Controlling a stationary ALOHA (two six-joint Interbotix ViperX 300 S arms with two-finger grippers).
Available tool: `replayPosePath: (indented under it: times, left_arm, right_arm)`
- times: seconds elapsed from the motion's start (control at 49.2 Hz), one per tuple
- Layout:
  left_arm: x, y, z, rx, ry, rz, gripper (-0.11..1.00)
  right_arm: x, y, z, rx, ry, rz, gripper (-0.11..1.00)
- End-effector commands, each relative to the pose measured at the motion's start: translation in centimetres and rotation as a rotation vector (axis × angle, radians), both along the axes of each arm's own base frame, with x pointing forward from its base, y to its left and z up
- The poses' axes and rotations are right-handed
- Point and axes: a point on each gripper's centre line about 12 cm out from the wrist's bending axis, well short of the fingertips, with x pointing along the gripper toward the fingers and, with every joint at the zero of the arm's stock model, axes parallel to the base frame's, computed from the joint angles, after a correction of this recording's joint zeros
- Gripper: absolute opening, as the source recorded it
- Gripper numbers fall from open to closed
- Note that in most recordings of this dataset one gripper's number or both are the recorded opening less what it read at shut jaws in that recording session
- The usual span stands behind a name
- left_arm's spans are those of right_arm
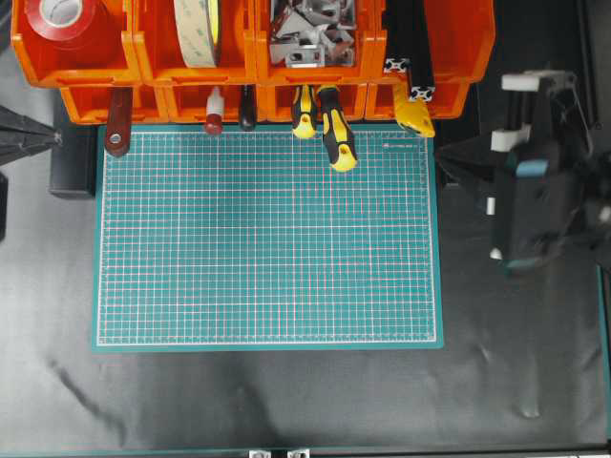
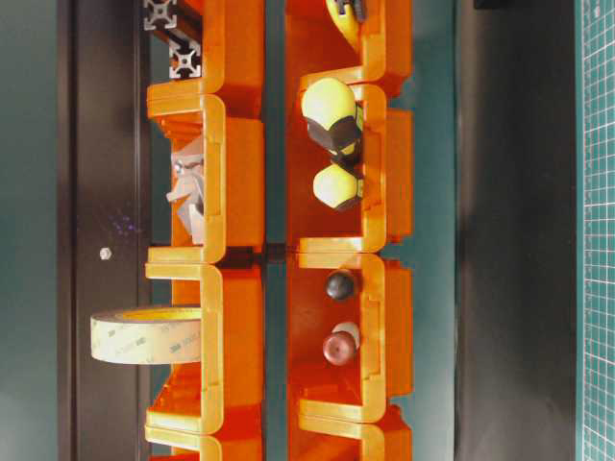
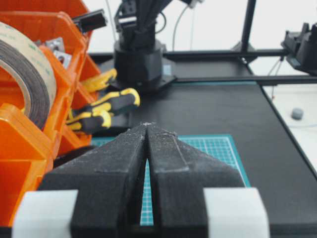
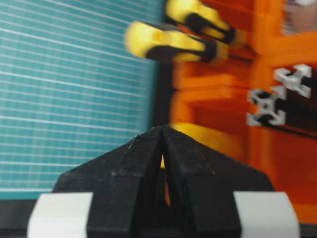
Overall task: Pick cutter from container rack with right arm.
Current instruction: 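Move the right gripper toward the yellow cutter in the orange rack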
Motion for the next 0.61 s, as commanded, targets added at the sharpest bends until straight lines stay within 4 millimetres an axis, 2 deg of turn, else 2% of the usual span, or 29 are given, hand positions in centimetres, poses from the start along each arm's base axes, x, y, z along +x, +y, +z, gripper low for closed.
replayPosePath:
  times: [0.0,0.142,0.345,0.589]
  left_arm:
    - [0.1,0.0,1.2,-0.002,-0.028,-0.002,0.01]
    - [0.1,0.0,1.2,-0.002,-0.029,0.0,0.01]
    - [0.2,0.0,1.0,-0.002,-0.023,-0.002,0.01]
    - [0.2,-0.2,0.9,-0.002,-0.018,-0.008,0.01]
  right_arm:
    - [0.0,0.5,1.1,-0.1,-0.057,-0.076,0.01]
    - [-0.3,1.3,-0.1,-0.17,-0.08,-0.158,0.01]
    - [-0.3,1.6,-2.8,-0.238,-0.012,-0.143,0.01]
    - [-0.8,1.4,-4.2,-0.244,0.007,-0.11,0.02]
